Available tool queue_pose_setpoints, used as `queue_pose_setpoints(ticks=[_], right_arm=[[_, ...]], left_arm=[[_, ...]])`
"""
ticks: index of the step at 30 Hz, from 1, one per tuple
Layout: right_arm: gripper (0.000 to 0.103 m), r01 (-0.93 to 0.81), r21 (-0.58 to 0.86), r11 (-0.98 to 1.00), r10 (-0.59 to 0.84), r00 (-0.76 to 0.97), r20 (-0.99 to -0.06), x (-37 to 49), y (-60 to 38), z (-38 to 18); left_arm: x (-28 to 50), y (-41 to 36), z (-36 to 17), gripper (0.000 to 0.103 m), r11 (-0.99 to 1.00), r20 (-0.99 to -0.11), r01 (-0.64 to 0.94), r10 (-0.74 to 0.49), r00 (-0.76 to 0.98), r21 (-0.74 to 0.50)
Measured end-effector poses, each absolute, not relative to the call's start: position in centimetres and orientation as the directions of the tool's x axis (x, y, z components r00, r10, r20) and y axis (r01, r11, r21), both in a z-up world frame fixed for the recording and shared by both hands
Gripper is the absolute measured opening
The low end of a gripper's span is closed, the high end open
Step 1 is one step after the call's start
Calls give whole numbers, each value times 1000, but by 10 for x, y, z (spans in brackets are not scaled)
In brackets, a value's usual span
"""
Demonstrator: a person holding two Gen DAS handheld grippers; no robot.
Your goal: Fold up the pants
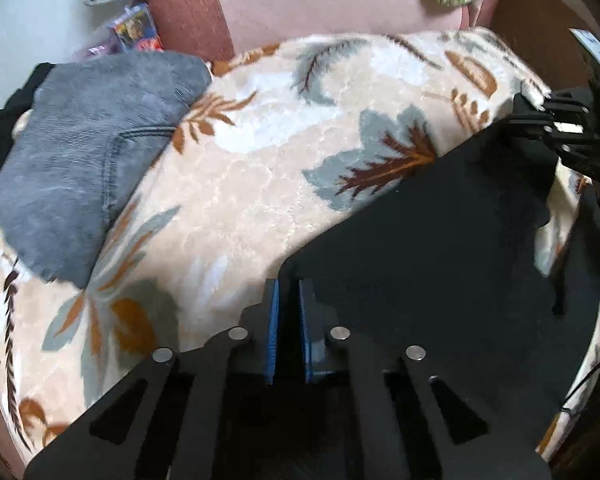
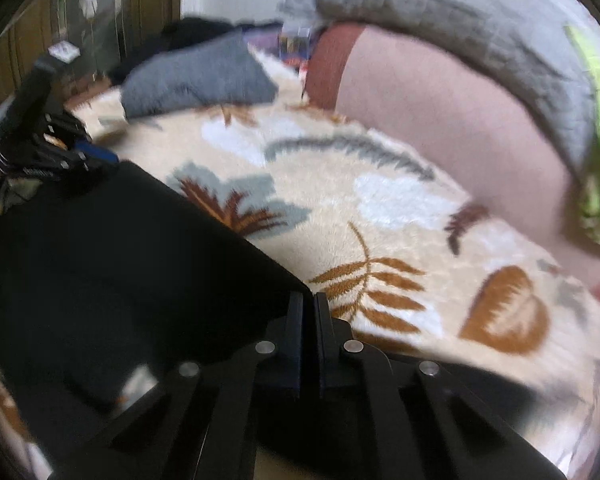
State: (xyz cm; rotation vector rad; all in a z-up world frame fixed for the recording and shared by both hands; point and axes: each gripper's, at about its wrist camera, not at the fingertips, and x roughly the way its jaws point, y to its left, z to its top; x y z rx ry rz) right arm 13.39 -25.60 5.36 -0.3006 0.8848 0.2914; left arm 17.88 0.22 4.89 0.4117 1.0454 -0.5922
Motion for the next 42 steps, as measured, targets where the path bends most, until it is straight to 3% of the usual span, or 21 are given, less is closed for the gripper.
queue_pose_setpoints(ticks=[10,16,19,22,23,24,26,28,31,33,36,40,42], right_arm=[[3,-347,-58,936,208,679,-704,-2,-259,109],[3,-351,41,935,251,578,-777,-69,-250,67],[4,-349,1,937,193,516,-835,-76,-240,33],[10,-348,-23,937,166,503,-848,-79,-230,27],[11,-352,-14,936,176,500,-848,-79,-228,32],[16,-366,8,930,205,504,-839,-81,-224,40],[32,-414,41,909,280,536,-796,-86,-209,57],[45,-463,56,884,335,546,-768,-82,-185,66],[45,-540,74,838,407,530,-744,-69,-141,67],[45,-599,66,798,453,524,-721,-57,-102,65],[53,-668,61,742,502,493,-710,-44,-55,55],[62,-722,-23,692,468,473,-747,-38,-8,30],[62,-718,-66,693,443,497,-746,-33,5,23]], left_arm=[[73,31,114,2,756,-802,654,-407,437,-28],[10,52,102,3,761,-795,630,-473,379,-153],[-3,63,90,7,791,-799,579,-472,371,-199],[-19,83,87,15,842,-797,500,-437,417,-200],[-23,91,88,29,856,-795,475,-427,431,-202],[-25,98,89,52,863,-792,460,-424,439,-208],[-31,118,92,65,882,-772,420,-416,482,-213],[-31,131,91,66,901,-771,380,-391,502,-210],[-19,146,85,66,928,-785,302,-349,512,-216],[-10,150,76,71,926,-799,289,-359,483,-242],[3,148,62,72,921,-811,284,-374,450,-267],[15,146,50,72,892,-796,281,-446,409,-355],[20,142,46,72,868,-787,290,-490,376,-402]])
